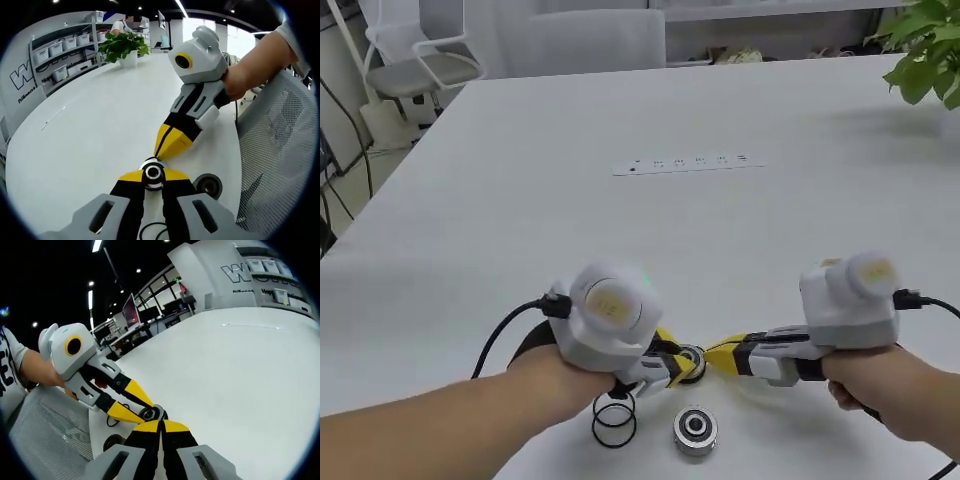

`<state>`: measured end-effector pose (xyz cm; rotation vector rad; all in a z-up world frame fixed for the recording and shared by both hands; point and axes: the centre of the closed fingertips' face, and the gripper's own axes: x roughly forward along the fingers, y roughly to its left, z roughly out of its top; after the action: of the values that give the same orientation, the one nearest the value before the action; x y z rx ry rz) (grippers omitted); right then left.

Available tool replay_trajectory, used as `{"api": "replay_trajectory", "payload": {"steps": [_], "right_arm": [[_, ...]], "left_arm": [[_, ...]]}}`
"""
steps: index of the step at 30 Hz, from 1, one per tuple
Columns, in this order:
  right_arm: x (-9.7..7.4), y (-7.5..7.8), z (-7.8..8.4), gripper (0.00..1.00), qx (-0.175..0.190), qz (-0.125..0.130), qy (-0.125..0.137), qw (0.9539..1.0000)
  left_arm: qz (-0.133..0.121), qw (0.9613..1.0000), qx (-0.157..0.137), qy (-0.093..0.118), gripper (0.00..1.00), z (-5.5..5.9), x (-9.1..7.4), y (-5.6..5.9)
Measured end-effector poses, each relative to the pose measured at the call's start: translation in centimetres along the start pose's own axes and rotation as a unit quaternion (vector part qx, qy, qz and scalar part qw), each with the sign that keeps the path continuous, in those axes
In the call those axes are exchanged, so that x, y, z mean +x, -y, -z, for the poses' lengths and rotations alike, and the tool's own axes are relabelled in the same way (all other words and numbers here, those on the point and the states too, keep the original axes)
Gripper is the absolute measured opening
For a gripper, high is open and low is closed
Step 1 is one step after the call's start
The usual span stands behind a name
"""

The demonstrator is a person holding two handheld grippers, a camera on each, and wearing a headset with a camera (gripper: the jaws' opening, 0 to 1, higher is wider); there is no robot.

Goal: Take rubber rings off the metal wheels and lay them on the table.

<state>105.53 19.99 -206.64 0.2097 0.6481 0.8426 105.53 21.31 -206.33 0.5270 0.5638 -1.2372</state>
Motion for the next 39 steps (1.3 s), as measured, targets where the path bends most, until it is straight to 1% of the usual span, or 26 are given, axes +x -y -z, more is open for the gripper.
{"api": "replay_trajectory", "payload": {"steps": [9, 16, 32, 34, 36, 38, 39], "right_arm": [[0.0, -0.2, -0.2, 0.00, 0.015, -0.005, 0.006, 0.9999], [0.0, -0.5, -0.3, 0.00, 0.019, -0.009, 0.008, 0.9997], [0.1, -1.2, -0.4, 0.00, 0.008, -0.019, 0.005, 0.9998], [0.1, -1.3, -0.3, 0.00, 0.007, -0.020, 0.004, 0.9998], [0.1, -1.5, -0.3, 0.00, 0.004, -0.022, 0.003, 0.9997], [0.1, -1.8, -0.4, 0.00, 0.009, -0.030, 0.008, 0.9995], [0.2, -2.4, -0.8, 0.00, 0.008, -0.046, 0.016, 0.9988]], "left_arm": [[-0.005, 1.0000, -0.001, -0.003, 0.07, -0.1, 0.0, 0.0], [-0.006, 1.0000, -0.001, -0.005, 0.07, -0.1, 0.0, 0.0], [-0.008, 0.9999, 0.000, -0.006, 0.07, -0.1, 0.0, 0.0], [-0.009, 0.9999, -0.005, -0.007, 0.07, -0.1, 0.0, 0.1], [-0.008, 0.9999, -0.005, -0.008, 0.07, 0.0, 0.0, 0.1], [-0.007, 0.9999, -0.004, -0.008, 0.07, 0.0, 0.0, 0.1], [-0.007, 0.9999, -0.004, -0.008, 0.07, 0.0, 0.0, 0.1]]}}
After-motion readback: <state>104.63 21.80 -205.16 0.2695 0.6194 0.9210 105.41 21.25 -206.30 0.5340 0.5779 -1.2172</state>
